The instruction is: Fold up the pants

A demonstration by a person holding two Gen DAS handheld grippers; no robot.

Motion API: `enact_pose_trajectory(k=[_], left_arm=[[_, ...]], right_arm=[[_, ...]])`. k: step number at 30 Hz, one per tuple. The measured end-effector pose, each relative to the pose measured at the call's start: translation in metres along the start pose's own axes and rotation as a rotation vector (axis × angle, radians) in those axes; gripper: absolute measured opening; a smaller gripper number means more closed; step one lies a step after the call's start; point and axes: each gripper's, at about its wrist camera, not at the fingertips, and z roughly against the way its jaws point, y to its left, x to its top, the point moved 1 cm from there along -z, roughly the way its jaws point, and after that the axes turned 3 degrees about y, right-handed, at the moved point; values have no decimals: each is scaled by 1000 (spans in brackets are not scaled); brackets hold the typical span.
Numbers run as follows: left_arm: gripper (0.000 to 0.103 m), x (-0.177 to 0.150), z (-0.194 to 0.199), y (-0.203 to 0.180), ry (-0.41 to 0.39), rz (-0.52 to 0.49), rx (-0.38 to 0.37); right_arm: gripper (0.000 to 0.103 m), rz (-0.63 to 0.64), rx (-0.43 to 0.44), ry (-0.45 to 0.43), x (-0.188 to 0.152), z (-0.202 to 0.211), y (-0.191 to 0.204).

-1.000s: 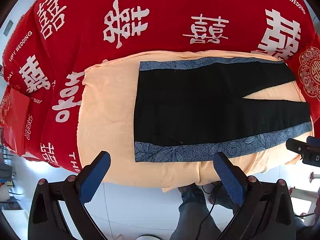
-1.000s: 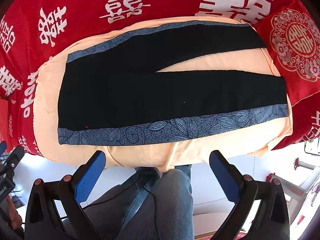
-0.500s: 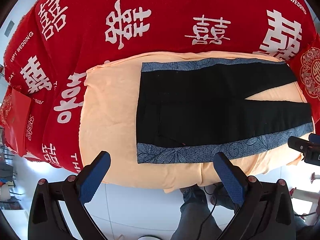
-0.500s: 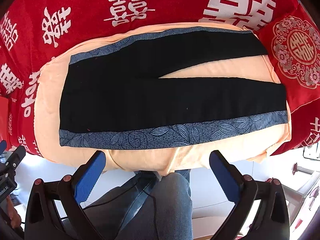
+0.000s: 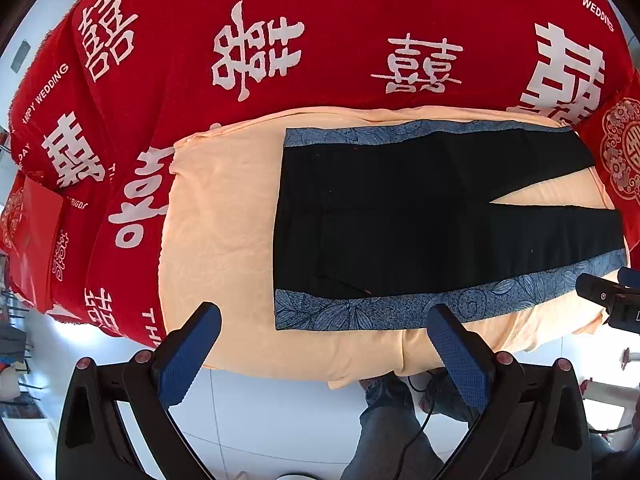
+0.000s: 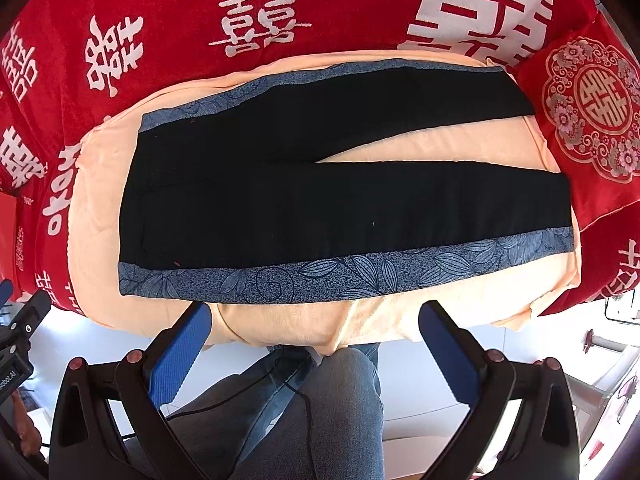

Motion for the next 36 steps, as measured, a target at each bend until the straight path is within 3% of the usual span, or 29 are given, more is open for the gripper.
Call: enact_pose_trajectory(k=[25,32,36], left_arm=[[103,-3,-4,0,10,4,-2],[103,-11,-26,3,55,26,-31],[103,-16,-48,11,106,104,-119]], right_arm=[[103,1,55,10,2,-5,3],[103,-39,207,53,5,-19,-7],[103,-64,330,83,1,-33,-9]])
